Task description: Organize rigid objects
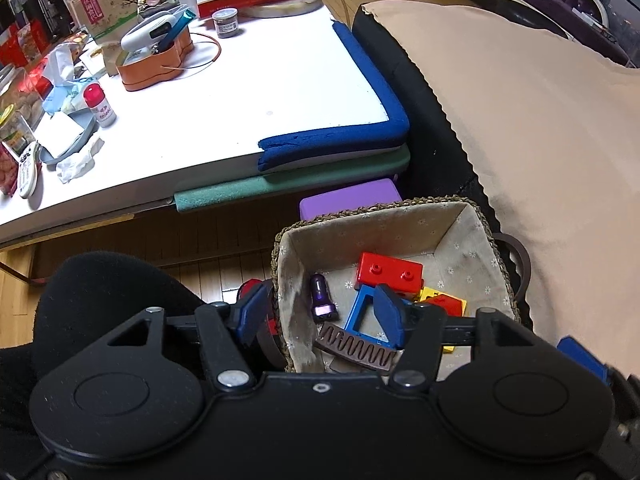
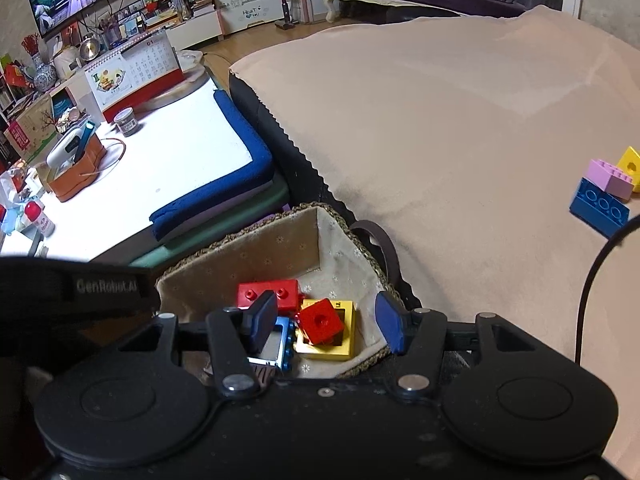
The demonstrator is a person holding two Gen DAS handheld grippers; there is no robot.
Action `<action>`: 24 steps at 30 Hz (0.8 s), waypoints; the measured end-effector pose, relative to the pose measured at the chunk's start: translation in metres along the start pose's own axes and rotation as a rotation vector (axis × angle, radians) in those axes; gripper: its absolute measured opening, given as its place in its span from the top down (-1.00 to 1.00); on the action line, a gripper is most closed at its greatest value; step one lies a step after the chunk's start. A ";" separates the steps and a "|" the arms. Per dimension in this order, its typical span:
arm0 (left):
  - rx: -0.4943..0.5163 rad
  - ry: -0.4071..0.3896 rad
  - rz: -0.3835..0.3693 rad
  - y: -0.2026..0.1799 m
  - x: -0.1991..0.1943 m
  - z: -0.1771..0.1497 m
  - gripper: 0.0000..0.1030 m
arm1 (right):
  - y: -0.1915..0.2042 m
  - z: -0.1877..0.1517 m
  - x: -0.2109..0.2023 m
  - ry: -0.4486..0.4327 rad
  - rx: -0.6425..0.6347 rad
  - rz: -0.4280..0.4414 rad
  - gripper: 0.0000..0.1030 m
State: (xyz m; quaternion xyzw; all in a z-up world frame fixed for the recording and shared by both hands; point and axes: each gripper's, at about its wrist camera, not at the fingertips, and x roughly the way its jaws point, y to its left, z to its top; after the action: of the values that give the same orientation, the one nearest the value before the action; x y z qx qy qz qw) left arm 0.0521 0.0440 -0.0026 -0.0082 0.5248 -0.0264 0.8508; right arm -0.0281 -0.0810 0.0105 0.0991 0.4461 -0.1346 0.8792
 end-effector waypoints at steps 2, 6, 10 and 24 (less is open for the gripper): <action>-0.006 0.002 -0.001 0.001 0.000 0.000 -0.15 | 0.000 -0.004 -0.001 0.004 -0.005 -0.007 -0.11; -0.013 0.002 -0.006 0.003 -0.001 -0.001 -0.22 | 0.000 -0.010 -0.002 0.008 -0.002 -0.021 -0.27; -0.015 0.006 -0.015 0.003 -0.001 -0.002 -0.27 | -0.004 -0.013 -0.003 0.004 0.020 -0.038 -0.40; -0.002 -0.009 -0.018 0.002 -0.005 -0.005 -0.31 | -0.008 -0.020 -0.002 0.020 0.040 -0.041 -0.52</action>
State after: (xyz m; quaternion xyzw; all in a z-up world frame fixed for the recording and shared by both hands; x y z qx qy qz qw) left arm 0.0457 0.0462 0.0000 -0.0140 0.5208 -0.0335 0.8529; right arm -0.0473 -0.0827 0.0003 0.1089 0.4540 -0.1605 0.8696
